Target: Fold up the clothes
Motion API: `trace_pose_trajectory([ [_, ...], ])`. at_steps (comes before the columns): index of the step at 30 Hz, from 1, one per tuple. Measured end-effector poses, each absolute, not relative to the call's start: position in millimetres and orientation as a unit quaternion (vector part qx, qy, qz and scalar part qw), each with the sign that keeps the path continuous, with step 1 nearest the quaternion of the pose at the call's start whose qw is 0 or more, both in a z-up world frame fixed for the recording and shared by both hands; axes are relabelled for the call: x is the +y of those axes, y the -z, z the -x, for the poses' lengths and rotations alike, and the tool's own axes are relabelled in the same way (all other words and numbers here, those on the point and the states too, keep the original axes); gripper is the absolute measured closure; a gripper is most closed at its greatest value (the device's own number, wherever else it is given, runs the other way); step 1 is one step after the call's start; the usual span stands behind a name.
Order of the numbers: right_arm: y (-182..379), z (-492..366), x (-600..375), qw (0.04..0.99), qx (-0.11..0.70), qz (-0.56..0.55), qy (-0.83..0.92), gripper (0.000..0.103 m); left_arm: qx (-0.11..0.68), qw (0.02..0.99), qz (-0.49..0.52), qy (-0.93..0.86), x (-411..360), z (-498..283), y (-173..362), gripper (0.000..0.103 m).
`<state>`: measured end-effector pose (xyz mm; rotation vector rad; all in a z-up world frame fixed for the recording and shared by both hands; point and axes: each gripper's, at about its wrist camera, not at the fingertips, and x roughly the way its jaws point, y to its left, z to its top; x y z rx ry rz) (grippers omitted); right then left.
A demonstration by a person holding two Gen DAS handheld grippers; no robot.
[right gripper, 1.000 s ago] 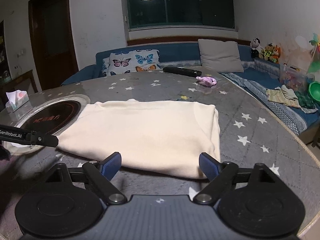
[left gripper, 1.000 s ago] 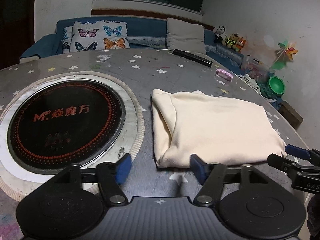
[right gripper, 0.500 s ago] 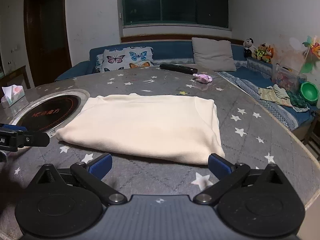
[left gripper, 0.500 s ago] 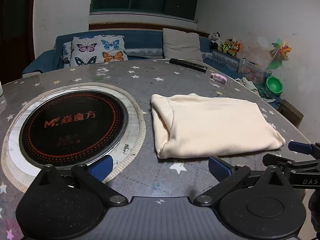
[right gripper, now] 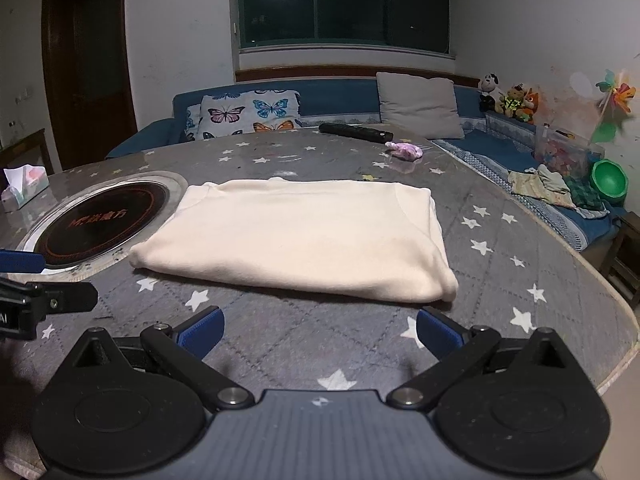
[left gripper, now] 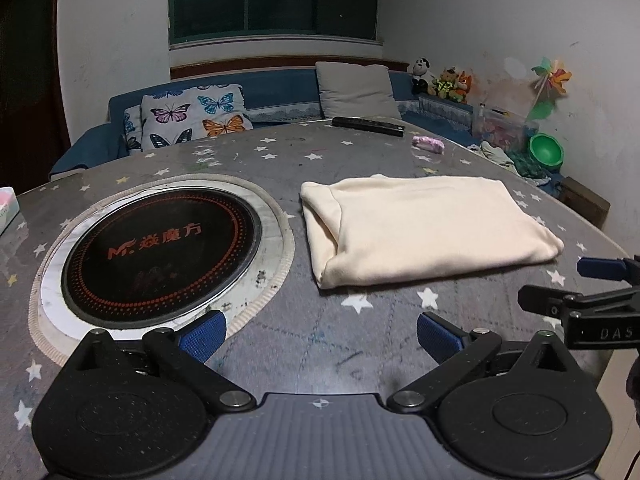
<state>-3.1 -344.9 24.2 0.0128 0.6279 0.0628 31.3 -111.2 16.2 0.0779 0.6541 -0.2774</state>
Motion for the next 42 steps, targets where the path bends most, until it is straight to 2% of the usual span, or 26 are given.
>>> trace_pose_trajectory([
  [42,-20.6,20.4,-338.3,0.949,0.314,-0.02,-0.018,0.0,0.307,0.938,-0.078,0.141,-119.1,0.1,-12.3,0.0],
])
